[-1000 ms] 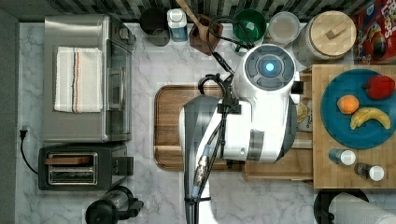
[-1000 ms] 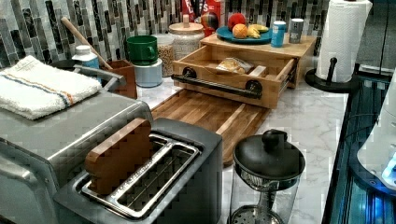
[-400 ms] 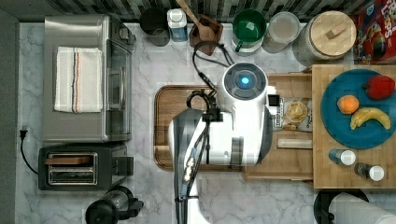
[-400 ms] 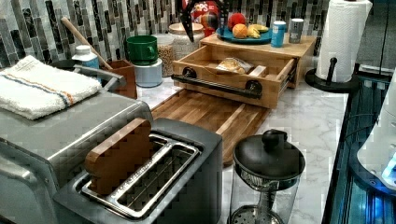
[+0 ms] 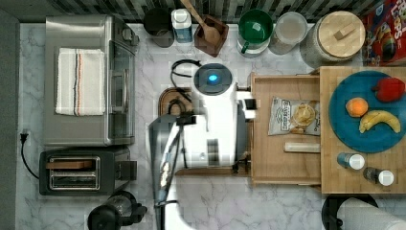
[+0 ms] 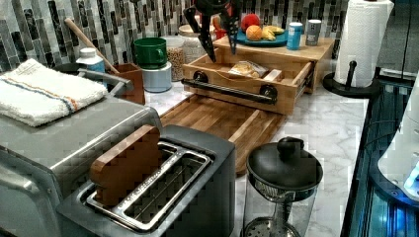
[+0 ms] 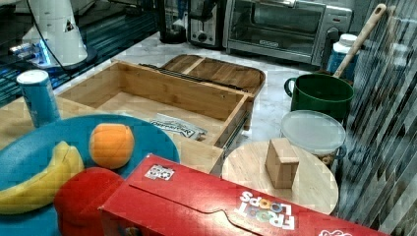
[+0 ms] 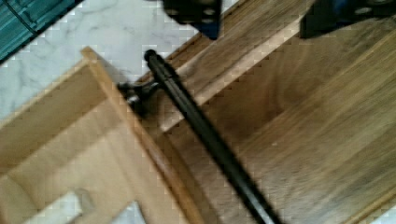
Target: Close the drawer.
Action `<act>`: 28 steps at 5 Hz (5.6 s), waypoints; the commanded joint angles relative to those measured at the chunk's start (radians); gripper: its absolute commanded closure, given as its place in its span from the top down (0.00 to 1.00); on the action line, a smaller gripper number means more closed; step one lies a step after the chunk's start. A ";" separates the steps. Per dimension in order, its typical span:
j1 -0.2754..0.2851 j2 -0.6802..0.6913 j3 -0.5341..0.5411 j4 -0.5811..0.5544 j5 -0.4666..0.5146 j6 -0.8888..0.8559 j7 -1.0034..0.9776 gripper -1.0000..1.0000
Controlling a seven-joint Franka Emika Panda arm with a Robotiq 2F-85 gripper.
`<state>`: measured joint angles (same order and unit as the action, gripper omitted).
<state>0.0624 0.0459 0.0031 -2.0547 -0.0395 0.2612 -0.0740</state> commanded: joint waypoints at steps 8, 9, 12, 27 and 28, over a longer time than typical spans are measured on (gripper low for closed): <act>-0.117 0.116 0.044 -0.321 -0.221 0.637 -0.464 0.00; -0.138 0.093 0.023 -0.319 -0.271 0.644 -0.523 0.00; -0.251 0.136 -0.080 -0.258 -0.240 0.748 -0.886 0.00; -0.487 0.187 -0.212 -0.067 -0.127 0.689 -1.184 0.00; -0.486 0.187 -0.213 -0.067 -0.126 0.689 -1.183 0.00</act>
<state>-0.3445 0.2637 -0.1154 -2.2344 -0.1465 0.9463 -1.2637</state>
